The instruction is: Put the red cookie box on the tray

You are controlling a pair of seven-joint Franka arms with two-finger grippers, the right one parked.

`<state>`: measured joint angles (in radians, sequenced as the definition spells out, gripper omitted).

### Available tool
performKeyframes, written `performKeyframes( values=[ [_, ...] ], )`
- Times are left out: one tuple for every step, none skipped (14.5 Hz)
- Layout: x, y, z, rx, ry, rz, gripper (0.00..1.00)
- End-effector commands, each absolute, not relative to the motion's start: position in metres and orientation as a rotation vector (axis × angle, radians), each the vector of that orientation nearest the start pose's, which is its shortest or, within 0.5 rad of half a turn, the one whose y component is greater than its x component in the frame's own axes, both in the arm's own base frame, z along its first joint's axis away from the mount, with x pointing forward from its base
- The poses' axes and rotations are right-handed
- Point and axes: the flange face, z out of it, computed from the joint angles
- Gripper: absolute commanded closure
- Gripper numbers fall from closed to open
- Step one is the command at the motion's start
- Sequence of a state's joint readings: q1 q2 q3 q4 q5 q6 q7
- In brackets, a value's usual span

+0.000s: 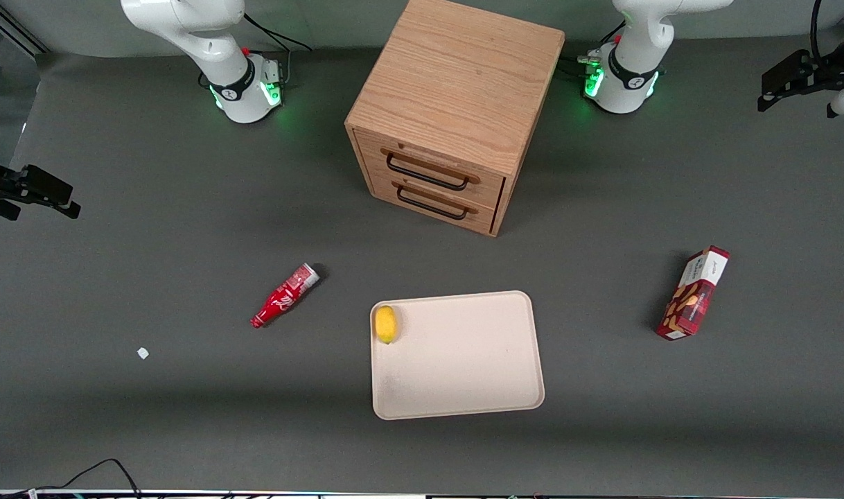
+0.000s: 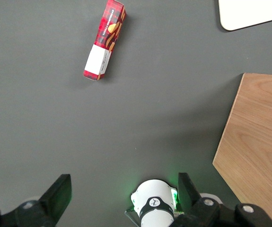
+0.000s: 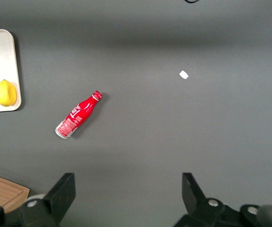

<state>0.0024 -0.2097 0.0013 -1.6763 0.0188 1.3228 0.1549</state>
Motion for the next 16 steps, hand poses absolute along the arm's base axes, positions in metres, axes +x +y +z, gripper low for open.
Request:
performKeyframes(
  values=[
    [0.462,0.002,0.67,-3.104,0.221,0.256,0.0],
    [0.462,0.002,0.67,-3.104,0.205,0.256,0.0],
    [0.462,0.0,0.67,-3.103,0.207,0.256,0.0],
    [0.462,0.0,0.67,-3.105,0.205,0.251,0.0],
    [0.464,0.0,0.671,-3.104,0.204,0.239,0.0],
    [0.464,0.001,0.672,-3.104,0.2,0.237,0.0],
    [0.465,0.001,0.672,-3.104,0.195,0.237,0.0],
    [0.465,0.002,0.674,-3.105,0.193,0.23,0.0],
    [0.469,0.003,0.674,-3.106,0.193,0.227,0.0],
    [0.474,0.005,0.679,-3.108,0.202,0.216,0.0],
    [0.481,0.009,0.681,-3.11,0.205,0.209,0.0],
    [0.489,0.014,0.682,-3.11,0.213,0.202,0.0],
    [0.497,0.019,0.679,-3.106,0.265,0.201,0.0],
    [0.505,0.032,0.672,-3.104,0.327,0.212,0.0],
    [0.512,0.044,0.664,-3.098,0.405,0.224,0.0],
    [0.522,0.053,0.648,-3.093,0.48,0.263,0.0]
  ],
)
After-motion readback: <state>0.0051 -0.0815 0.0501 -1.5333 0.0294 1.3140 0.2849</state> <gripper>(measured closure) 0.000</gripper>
